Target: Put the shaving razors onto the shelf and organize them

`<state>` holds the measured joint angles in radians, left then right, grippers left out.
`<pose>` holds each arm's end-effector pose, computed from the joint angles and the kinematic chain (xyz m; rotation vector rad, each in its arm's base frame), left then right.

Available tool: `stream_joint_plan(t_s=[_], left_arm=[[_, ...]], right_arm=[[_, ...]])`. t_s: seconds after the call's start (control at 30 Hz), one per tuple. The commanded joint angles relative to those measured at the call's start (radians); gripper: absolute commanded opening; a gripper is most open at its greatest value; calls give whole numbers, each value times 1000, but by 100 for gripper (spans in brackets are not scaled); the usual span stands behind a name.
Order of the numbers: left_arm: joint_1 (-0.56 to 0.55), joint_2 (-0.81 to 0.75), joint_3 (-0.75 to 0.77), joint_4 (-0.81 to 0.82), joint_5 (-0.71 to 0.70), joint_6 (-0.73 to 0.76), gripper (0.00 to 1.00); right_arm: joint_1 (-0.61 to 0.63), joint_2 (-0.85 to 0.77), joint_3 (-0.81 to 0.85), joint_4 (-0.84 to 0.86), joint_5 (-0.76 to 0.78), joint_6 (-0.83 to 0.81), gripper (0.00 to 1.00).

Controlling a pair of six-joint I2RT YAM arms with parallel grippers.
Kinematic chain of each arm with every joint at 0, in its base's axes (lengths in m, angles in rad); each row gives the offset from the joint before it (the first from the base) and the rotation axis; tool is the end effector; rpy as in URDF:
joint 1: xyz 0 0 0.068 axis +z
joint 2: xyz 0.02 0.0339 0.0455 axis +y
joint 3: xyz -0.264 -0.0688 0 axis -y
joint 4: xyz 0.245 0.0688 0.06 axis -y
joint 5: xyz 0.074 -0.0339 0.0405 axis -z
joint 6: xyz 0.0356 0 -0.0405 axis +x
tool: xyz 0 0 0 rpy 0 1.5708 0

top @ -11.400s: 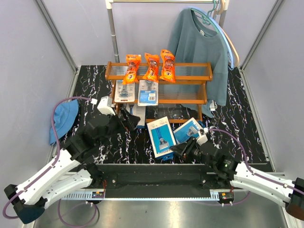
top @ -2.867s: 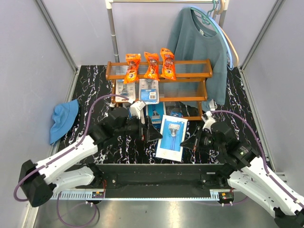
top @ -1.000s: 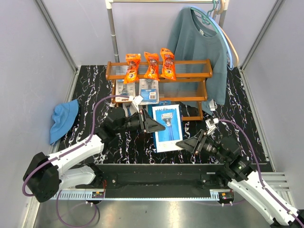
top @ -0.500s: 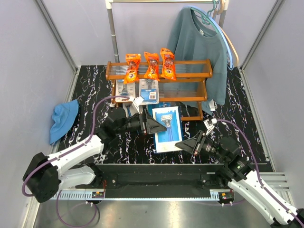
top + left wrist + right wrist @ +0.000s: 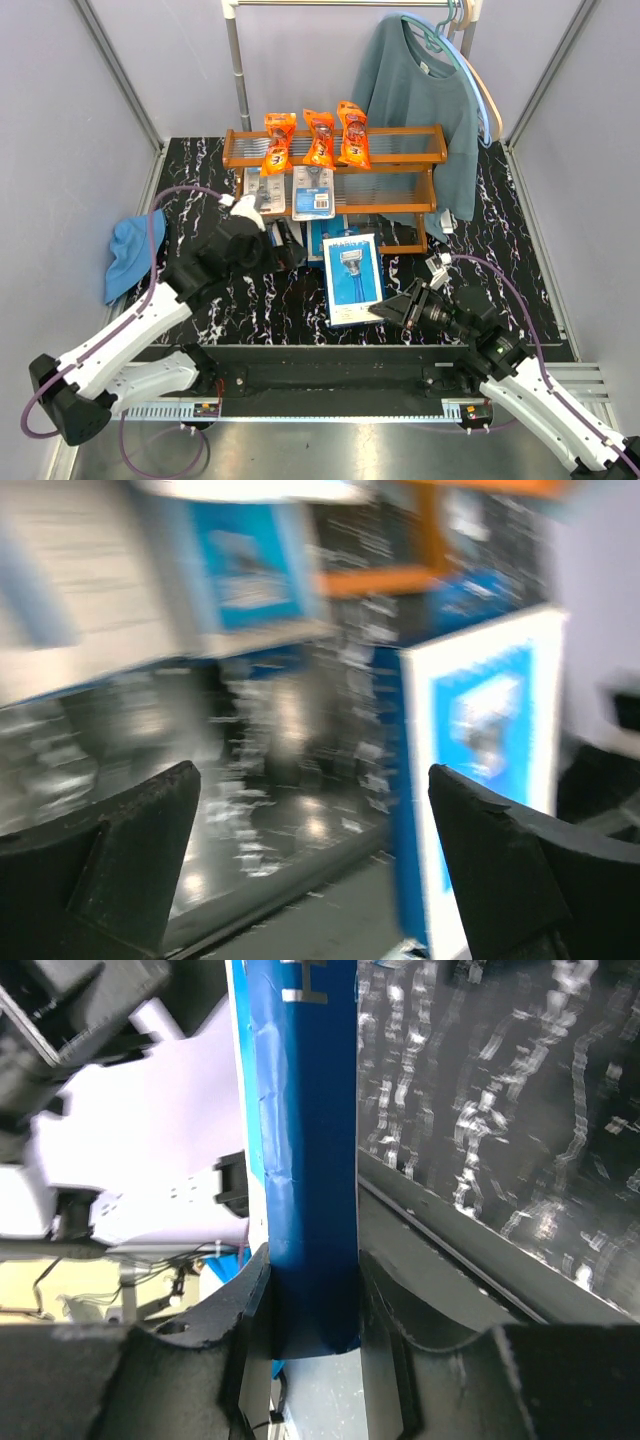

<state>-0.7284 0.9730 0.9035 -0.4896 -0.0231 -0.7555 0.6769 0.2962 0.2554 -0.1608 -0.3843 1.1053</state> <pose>0.1594 -0.1411 0.3164 -0.0449 2.2502 -0.8232 0.0849 0.0853 0.2191 0.1173 2.0662 1.5476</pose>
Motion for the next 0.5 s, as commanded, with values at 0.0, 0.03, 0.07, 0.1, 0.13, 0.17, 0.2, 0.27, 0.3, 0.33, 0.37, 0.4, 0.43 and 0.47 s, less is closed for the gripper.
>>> stream_joint_plan(t_s=[0.0,0.03,0.07,0.1,0.13,0.17,0.2,0.27,0.3,0.33,0.37,0.4,0.43,0.47], left_arm=[[-2,-77,86,-370,-501,15,99],[0,-89,90,-391,-535,15,99],[0,-112,94,-408,-585,16,99],[0,-121,95,-434,-603,18,99],[0,-137,95,-438,-615,22,99],[0,-143,95,-441,-615,36,99],[0,-148,94,-445,-614,39,99],[0,-154,89,-445,-601,47,99],[-2,-152,87,-445,-598,47,99],[0,-154,84,-443,-592,47,99],[0,-154,80,-443,-584,45,99],[-2,-154,78,-440,-580,44,99],[0,-152,74,-441,-577,44,99],[0,-152,68,-442,-572,44,99]], right_arm=[[3,14,41,-57,57,-2,8],[3,15,47,-92,77,-5,7],[4,21,50,-107,88,-7,6],[4,26,53,-135,110,-7,7],[1,32,59,-146,120,-9,6],[3,47,62,-157,131,-10,5],[4,55,65,-163,151,-12,5],[3,79,71,-167,171,-13,5],[3,86,73,-167,194,-13,4],[3,95,80,-167,205,-16,4],[1,113,87,-167,212,-19,4],[3,122,93,-171,225,-27,4],[3,133,106,-171,228,-28,4],[3,148,114,-169,231,-32,4]])
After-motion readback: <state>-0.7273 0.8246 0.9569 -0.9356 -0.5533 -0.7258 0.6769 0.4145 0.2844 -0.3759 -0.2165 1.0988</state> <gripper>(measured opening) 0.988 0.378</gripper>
